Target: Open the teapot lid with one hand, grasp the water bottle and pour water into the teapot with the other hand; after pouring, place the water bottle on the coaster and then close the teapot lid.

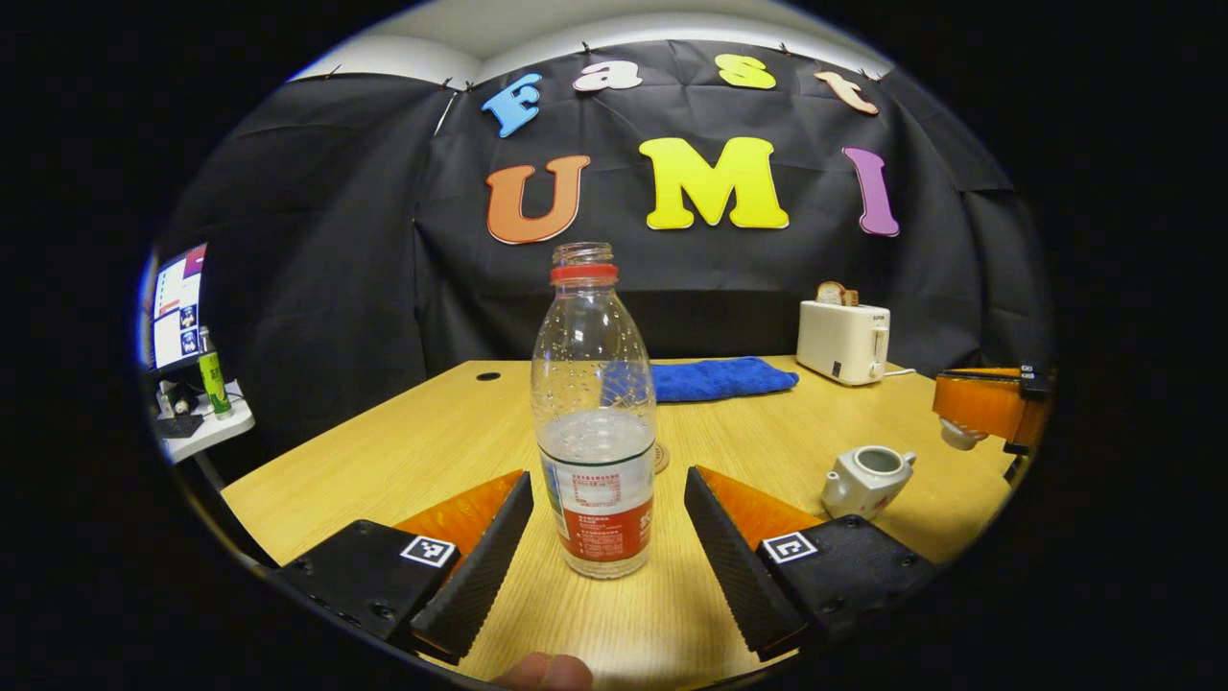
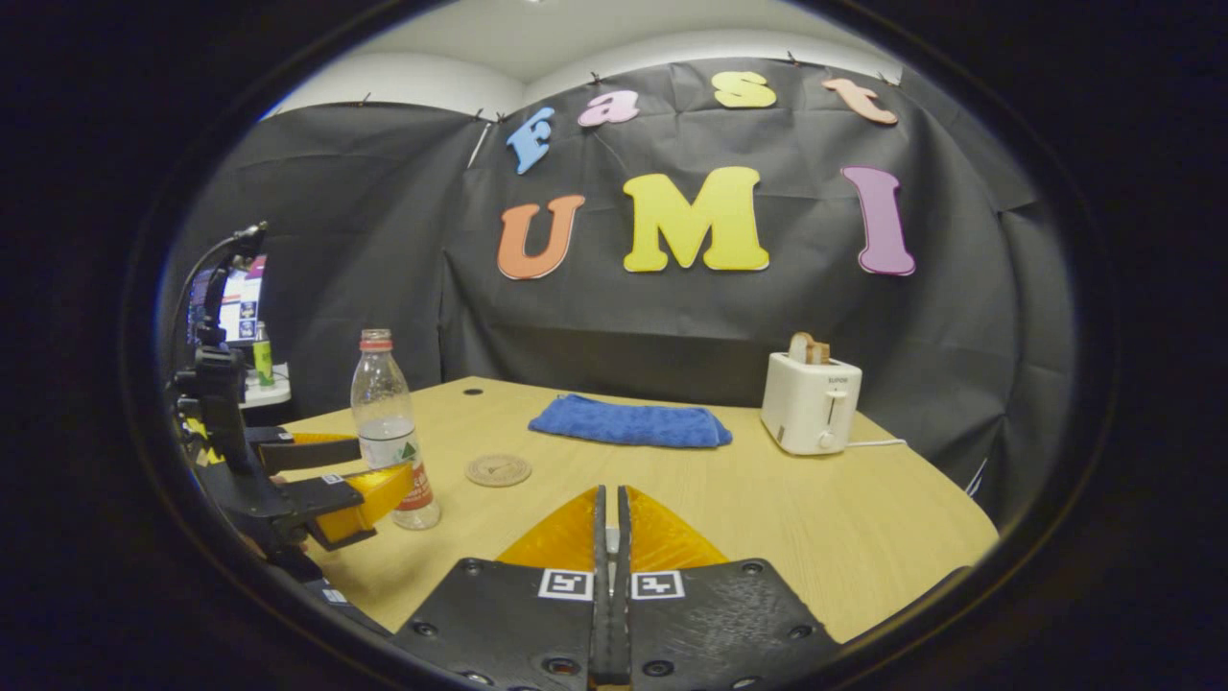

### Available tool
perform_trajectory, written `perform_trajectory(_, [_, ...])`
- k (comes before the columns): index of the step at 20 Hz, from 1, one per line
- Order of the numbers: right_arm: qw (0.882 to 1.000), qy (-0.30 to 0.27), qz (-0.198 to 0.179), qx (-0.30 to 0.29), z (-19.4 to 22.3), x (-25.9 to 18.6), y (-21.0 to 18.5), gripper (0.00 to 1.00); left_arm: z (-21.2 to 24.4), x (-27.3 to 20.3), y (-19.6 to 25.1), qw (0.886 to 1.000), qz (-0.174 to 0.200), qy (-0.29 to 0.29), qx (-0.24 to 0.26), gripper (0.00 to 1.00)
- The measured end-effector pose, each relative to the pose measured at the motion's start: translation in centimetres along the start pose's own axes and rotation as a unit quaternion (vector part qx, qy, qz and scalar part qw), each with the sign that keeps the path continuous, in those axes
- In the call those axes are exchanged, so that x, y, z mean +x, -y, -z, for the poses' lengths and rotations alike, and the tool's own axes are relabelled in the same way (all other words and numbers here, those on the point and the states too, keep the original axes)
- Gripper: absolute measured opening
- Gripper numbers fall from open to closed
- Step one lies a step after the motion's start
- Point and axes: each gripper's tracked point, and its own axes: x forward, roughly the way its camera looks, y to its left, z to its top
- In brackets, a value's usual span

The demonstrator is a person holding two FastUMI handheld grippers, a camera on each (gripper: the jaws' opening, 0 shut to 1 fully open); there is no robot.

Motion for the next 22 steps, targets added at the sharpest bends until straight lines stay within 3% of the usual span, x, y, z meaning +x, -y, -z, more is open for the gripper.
perform_trajectory(8, [1.0,-0.006,-0.014,0.015,0.3,-0.1,0.0,0.0,0.7,2.1,-1.0,1.0,-0.017,-0.019,-0.008,0.99])
perform_trajectory(12, [1.0,-0.011,-0.022,0.014,0.6,0.1,-0.6,0.0,0.9,2.4,-1.0,1.0,-0.014,-0.021,-0.019,0.82])
perform_trajectory(16, [1.0,-0.01,-0.015,0.009,0.8,0.2,0.0,0.02,0.8,2.4,-1.3,1.0,-0.014,-0.024,-0.015,0.78])
perform_trajectory(22, [1.0,-0.009,-0.02,0.014,0.7,0.3,0.5,0.0,-1.7,1.2,-2.7,0.998,-0.034,-0.019,0.04,0.77])
